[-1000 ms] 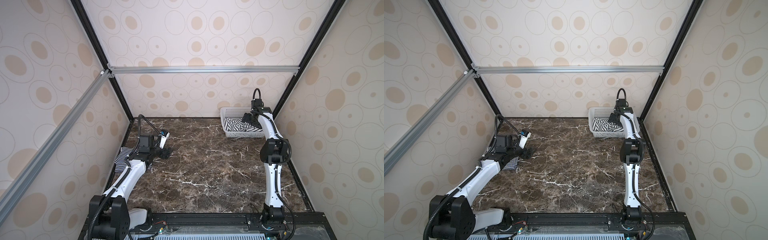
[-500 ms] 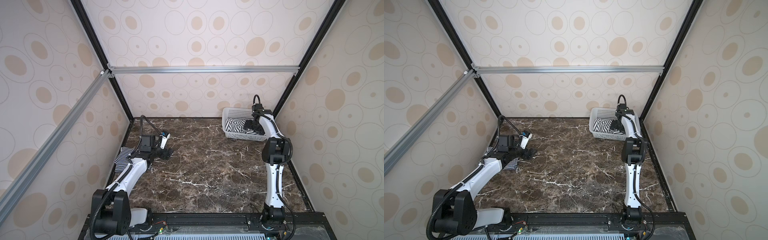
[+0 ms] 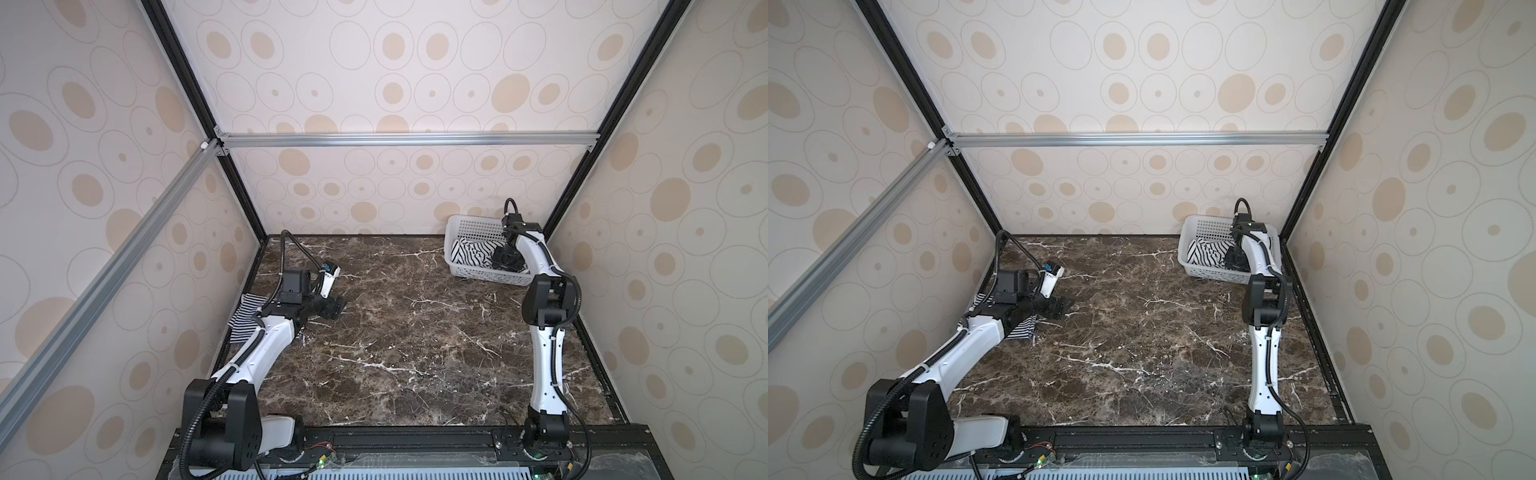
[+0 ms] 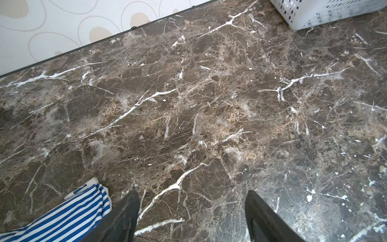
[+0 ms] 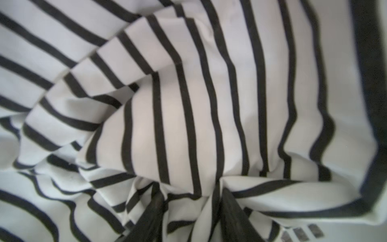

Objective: Fold and stack tank tops
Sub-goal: Pick up the tank top from the basket.

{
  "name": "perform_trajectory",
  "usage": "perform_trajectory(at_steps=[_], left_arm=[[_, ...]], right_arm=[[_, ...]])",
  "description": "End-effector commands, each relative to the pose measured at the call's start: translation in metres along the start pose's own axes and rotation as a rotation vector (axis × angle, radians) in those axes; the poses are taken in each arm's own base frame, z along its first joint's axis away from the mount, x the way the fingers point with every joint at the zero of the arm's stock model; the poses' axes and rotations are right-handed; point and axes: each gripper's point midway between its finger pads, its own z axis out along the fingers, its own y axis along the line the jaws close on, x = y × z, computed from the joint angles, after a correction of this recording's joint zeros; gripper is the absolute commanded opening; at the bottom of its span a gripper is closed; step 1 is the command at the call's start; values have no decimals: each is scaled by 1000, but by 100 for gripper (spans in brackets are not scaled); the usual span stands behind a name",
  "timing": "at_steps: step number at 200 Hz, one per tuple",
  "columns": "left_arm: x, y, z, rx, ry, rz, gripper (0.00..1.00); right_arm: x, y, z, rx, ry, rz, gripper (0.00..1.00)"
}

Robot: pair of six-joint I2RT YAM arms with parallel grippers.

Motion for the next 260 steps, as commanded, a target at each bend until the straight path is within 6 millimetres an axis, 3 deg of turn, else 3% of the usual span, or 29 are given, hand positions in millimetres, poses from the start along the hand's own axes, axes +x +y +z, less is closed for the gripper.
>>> perform_trajectory(at_steps=[1, 19, 48, 69, 111, 146, 171, 203, 230, 260], left_arm=[[-18, 0, -8, -10, -49, 8, 79], [-18, -1, -7, -1, -48, 5, 79], [-20, -3, -9, 4, -59, 8, 79], [-18, -4, -9, 8, -63, 8, 79], [-19, -7, -8, 27, -65, 6, 79], [-22, -3, -7, 7, -67, 12, 79], [-26, -2, -7, 11, -72, 14, 79], [-28, -2, -11, 1, -85, 30, 79], [-29, 0, -11, -7, -85, 32, 79], [-36, 4, -18, -36, -99, 55, 79]], right_arm=[[7, 0, -20, -55, 18, 64, 2], [8, 2, -38, -103, -30, 89, 0], [6, 3, -94, -194, -171, 148, 0], [14, 6, -137, -283, -318, 183, 0], [38, 11, -198, -376, -474, 190, 0], [49, 19, -275, -454, -664, 124, 0], [55, 20, -344, -530, -801, 71, 0], [85, 13, -421, -630, -897, 16, 0], [118, 12, -459, -704, -900, -38, 0], [158, 25, -498, -815, -881, -138, 0]])
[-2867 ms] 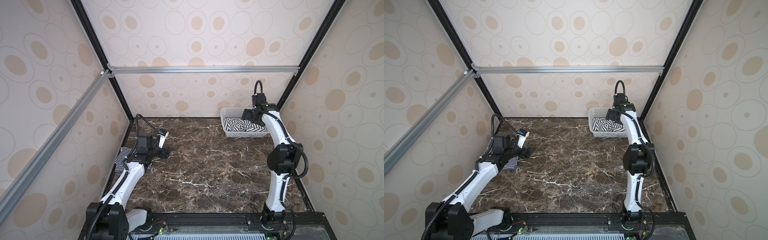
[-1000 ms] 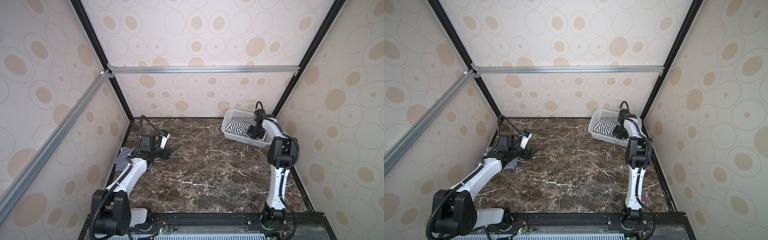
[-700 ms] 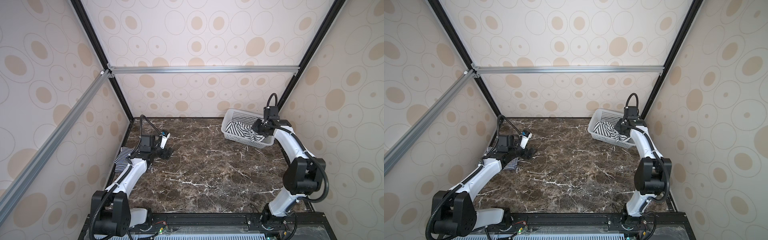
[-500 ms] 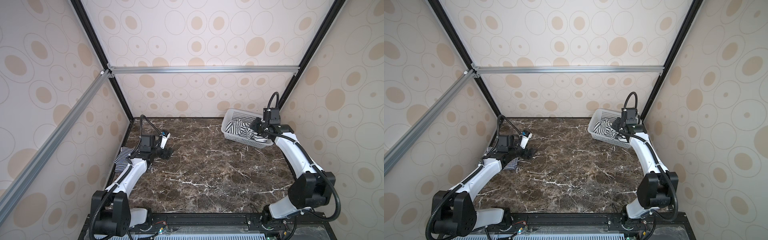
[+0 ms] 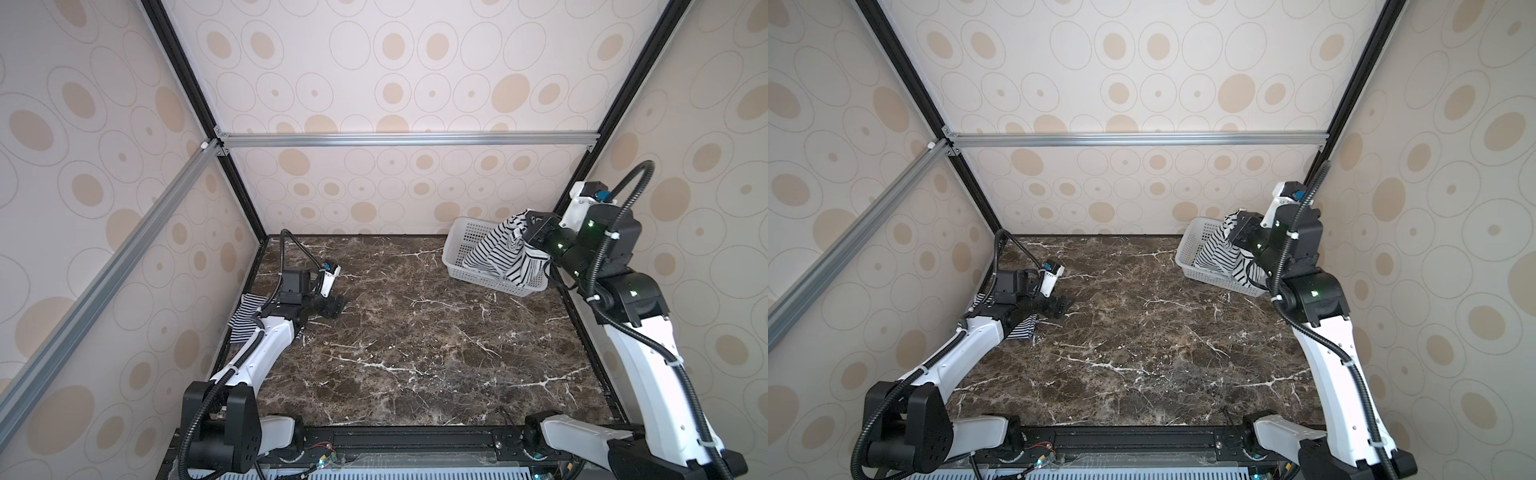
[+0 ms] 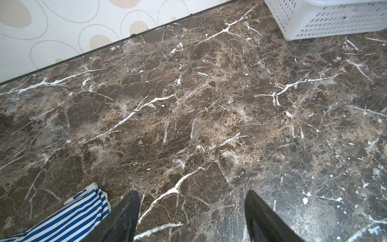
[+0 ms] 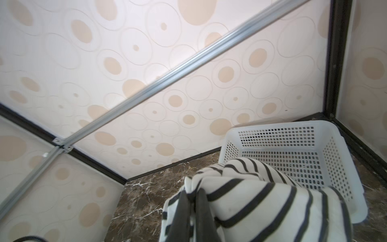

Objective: Fold and stack tank tops
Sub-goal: Pick up the tank top from the basket, then place the tank top at the top-center of the table.

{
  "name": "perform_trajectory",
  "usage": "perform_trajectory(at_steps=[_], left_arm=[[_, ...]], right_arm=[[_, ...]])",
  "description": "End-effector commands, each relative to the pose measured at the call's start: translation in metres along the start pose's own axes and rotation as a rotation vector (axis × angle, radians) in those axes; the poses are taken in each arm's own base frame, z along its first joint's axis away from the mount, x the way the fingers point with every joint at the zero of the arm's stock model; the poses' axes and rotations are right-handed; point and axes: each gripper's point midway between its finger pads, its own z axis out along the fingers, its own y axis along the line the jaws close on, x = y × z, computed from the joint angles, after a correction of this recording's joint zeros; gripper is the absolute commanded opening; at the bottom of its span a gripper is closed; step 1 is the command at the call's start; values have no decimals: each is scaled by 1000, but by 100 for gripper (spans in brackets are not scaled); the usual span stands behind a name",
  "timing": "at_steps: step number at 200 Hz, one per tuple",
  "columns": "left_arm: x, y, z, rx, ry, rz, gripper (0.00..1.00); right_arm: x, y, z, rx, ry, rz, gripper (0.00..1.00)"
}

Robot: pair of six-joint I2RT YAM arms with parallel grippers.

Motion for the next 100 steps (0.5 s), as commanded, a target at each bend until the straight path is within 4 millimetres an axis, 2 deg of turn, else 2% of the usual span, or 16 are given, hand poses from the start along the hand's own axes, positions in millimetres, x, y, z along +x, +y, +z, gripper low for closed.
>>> perform_trajectory(at_steps=[1, 18, 43, 70, 100], left_arm=[[-30, 6, -14, -41, -74, 52, 79], [-36, 8, -18, -53, -82, 65, 79], [-38, 9, -19, -56, -81, 73, 80], [-33, 8, -18, -57, -71, 75, 80], [-29, 11, -18, -75, -69, 80, 80]], right_arm=[[10, 28, -21, -79, 63, -41, 0], [14, 50, -31, -131, 94, -64, 0], [27, 76, -28, -208, 143, -87, 0], [50, 96, -5, -237, 204, -114, 0], [77, 126, 37, -241, 252, -174, 0]])
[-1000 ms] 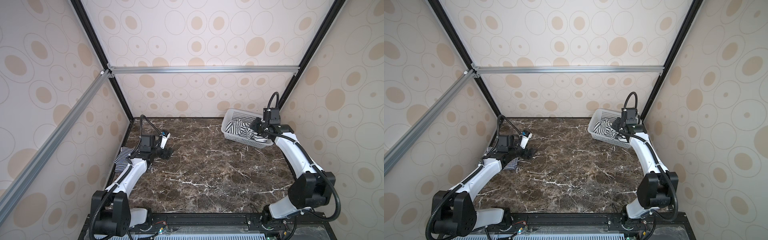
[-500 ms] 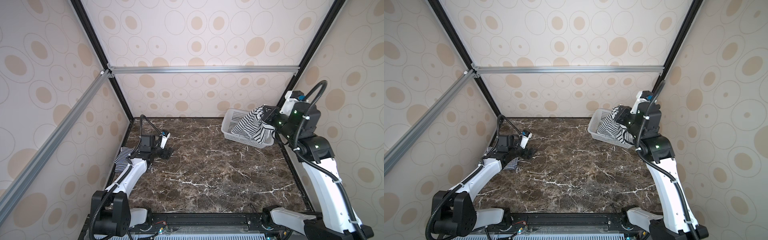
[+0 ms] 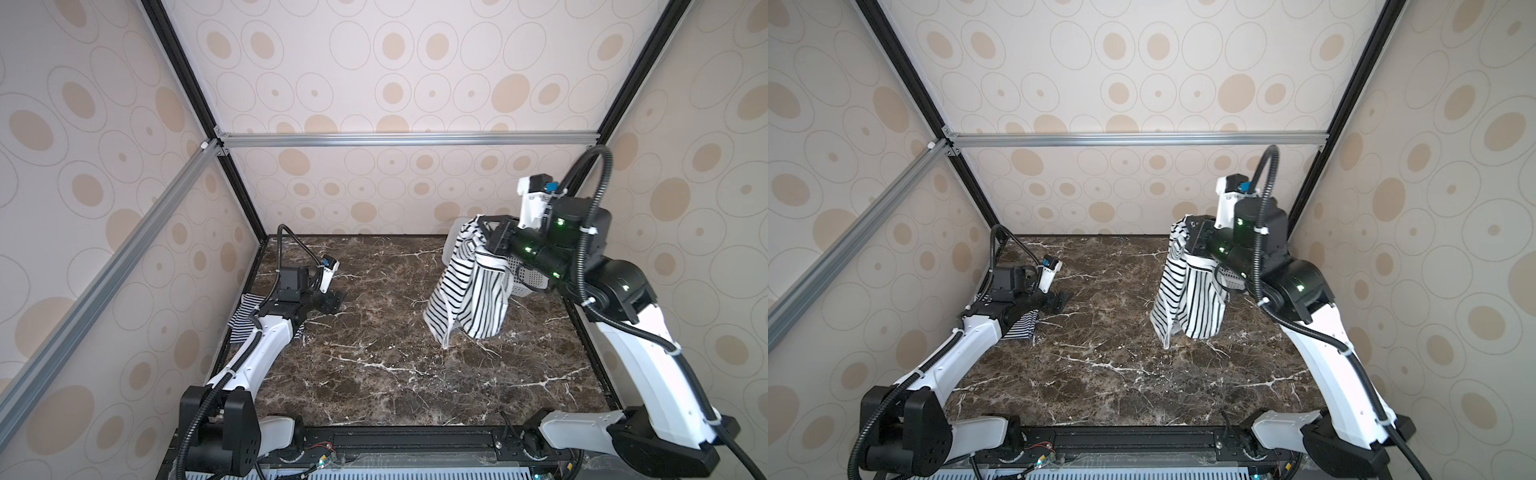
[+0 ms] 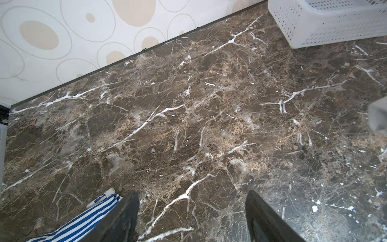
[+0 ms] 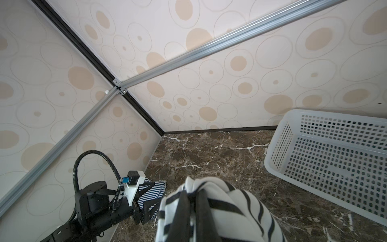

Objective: Fold and stack tank tops
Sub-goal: Place the tank top at the top-center of the table.

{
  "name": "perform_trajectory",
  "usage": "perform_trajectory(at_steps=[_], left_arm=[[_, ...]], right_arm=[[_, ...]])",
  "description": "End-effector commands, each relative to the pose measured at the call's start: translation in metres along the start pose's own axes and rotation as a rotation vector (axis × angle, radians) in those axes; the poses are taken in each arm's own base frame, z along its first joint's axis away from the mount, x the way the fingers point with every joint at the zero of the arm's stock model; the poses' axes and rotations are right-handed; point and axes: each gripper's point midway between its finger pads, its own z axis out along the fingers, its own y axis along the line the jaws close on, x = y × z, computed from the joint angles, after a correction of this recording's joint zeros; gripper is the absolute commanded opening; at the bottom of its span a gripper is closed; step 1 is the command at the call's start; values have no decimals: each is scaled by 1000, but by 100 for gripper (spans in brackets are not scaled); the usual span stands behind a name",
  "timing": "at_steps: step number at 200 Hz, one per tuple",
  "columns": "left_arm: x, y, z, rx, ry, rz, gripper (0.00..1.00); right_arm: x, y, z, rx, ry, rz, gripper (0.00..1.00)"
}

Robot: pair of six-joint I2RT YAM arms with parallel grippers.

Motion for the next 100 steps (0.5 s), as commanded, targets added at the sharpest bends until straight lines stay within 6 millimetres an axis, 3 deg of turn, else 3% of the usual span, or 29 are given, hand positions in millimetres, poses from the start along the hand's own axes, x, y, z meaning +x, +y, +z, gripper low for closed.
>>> perform_trajectory(at_steps=[1, 40, 66, 83, 100], left_arm=[[-13, 4, -9, -31, -40, 41, 80], [-13, 7, -10, -50, -40, 42, 80], [-8, 9, -9, -63, -29, 50, 81], [-3, 8, -7, -64, -22, 52, 81], [1, 6, -6, -57, -14, 56, 81]], right_arm=[[1, 15, 32, 1, 11, -58, 0], [-18, 26, 81, 39, 20, -93, 0], [-31, 37, 85, 38, 6, -82, 0], [-15, 26, 89, 92, 50, -61, 0], [23, 8, 95, 159, 145, -43, 0]])
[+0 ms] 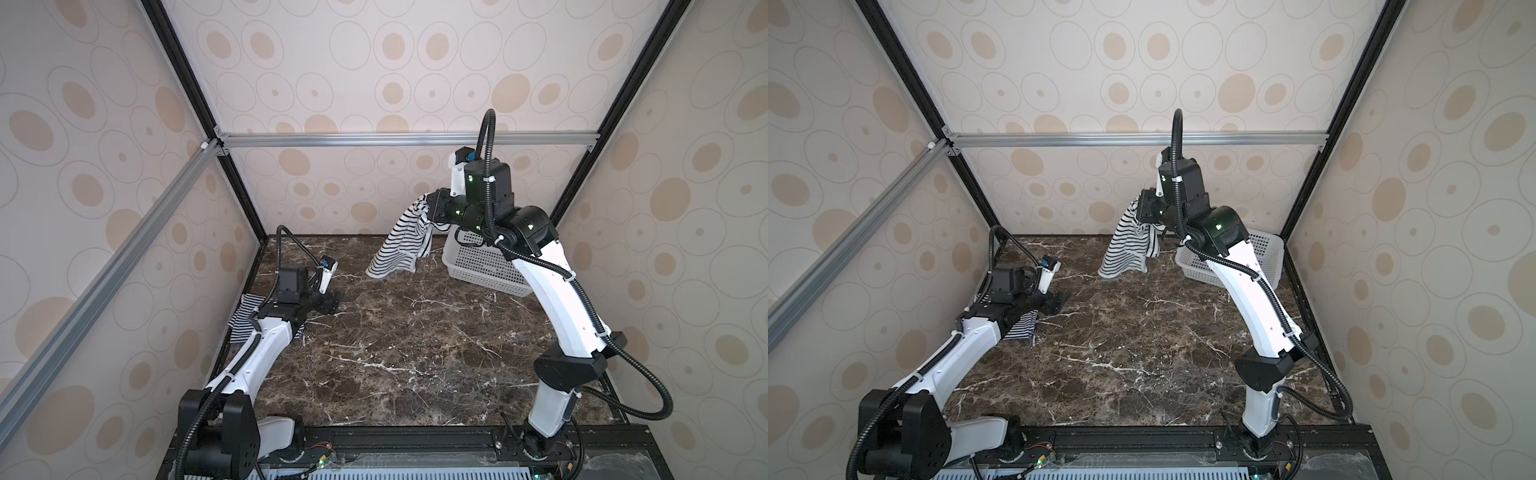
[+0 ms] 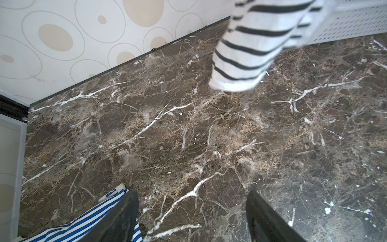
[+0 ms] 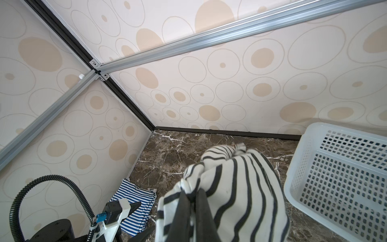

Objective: Fold and stack tank tops
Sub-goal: Place the tank top at the top-center of the table.

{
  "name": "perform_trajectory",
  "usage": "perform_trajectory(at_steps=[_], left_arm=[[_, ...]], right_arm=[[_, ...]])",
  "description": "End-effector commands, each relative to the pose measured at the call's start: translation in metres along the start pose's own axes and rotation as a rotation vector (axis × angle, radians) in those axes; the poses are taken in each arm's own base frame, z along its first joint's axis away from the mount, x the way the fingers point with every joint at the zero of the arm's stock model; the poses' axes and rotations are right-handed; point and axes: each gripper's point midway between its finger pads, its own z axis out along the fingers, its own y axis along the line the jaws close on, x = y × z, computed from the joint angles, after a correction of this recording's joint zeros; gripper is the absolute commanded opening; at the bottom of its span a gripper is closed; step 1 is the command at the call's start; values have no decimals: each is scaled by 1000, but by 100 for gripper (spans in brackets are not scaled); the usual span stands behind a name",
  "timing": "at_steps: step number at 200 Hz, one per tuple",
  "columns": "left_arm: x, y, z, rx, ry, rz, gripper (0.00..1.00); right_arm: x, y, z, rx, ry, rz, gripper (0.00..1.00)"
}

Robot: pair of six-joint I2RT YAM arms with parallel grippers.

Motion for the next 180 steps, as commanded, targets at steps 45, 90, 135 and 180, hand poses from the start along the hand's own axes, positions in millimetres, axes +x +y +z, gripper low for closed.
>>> perform_trajectory(at_steps=[45, 90, 135, 180], left_arm=[[1, -13, -4, 67, 11, 59, 79], [26, -17, -2, 78, 84, 77, 78], [47, -30, -17, 127, 123, 105, 80], [75, -45, -20, 243, 169, 94, 80]], right_arm=[[181, -46, 24, 140, 365, 99, 0], [299, -3, 83, 12, 648, 166, 7], [367, 20, 164, 0, 770, 252, 6], [366, 15, 228, 12, 715, 335, 8]])
